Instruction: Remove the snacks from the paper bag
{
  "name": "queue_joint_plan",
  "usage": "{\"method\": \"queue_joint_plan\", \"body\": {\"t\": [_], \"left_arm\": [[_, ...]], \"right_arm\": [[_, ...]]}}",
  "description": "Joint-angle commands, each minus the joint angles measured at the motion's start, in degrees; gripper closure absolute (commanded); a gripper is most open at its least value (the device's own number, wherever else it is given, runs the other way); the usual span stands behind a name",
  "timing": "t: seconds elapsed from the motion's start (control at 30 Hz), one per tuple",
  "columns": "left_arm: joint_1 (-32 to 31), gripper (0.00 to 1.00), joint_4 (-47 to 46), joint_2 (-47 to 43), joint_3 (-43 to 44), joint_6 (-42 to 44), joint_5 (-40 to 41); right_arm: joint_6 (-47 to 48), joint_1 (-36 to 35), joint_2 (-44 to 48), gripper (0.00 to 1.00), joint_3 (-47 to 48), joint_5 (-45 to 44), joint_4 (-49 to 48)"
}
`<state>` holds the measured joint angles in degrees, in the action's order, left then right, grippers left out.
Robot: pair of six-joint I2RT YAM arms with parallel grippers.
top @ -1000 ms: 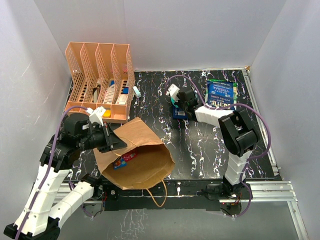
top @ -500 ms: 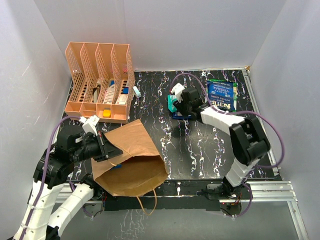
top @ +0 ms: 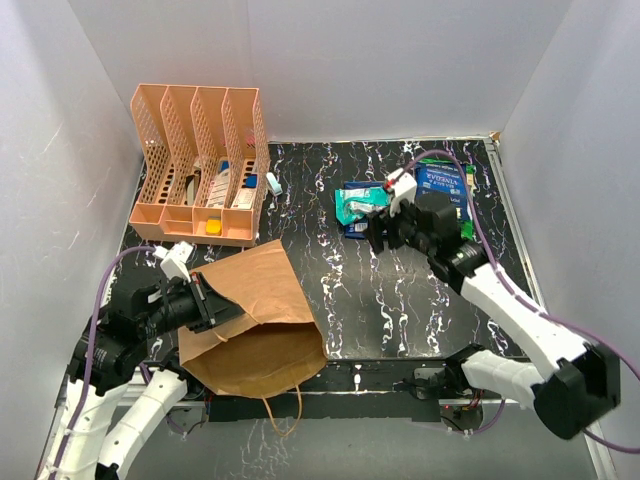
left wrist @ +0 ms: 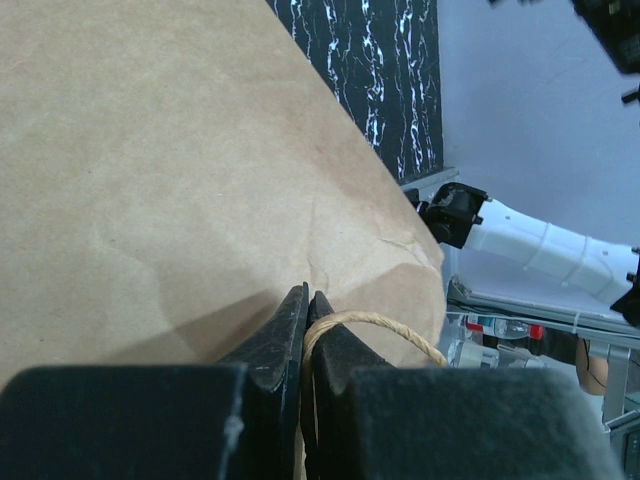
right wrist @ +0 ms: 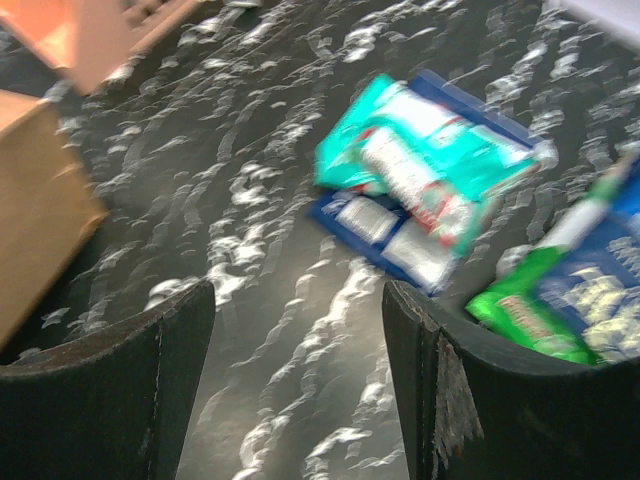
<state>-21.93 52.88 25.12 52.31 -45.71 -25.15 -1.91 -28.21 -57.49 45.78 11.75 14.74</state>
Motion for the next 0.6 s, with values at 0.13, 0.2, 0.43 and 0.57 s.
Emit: {"method": "queue_joint_plan", "body": {"t": [0.13, 0.2, 0.43, 0.57], "left_arm": [[-0.13, 1.0, -5.18, 1.65, 0.8, -0.36, -4.47], [-0.15, 1.0, -5.68, 2.38, 1.34, 0.22, -4.92], [-0.13, 1.0, -7.16, 3.52, 1.77, 1.95, -5.34], [-0.14, 1.0, -6.31, 5.06, 3.51, 4.34, -4.65]], "right_arm": [[-15.26, -19.07, 12.19, 0.27, -0.37, 6.53, -4.99], [-13.07, -24.88, 12.15, 0.27, 2.3, 6.4, -6.19], [2.28, -47.52, 5.76, 0.31, 8.61, 2.9, -11.23], [16.57, -60.74, -2.31, 0.3, 11.08, -4.18, -11.76]]}}
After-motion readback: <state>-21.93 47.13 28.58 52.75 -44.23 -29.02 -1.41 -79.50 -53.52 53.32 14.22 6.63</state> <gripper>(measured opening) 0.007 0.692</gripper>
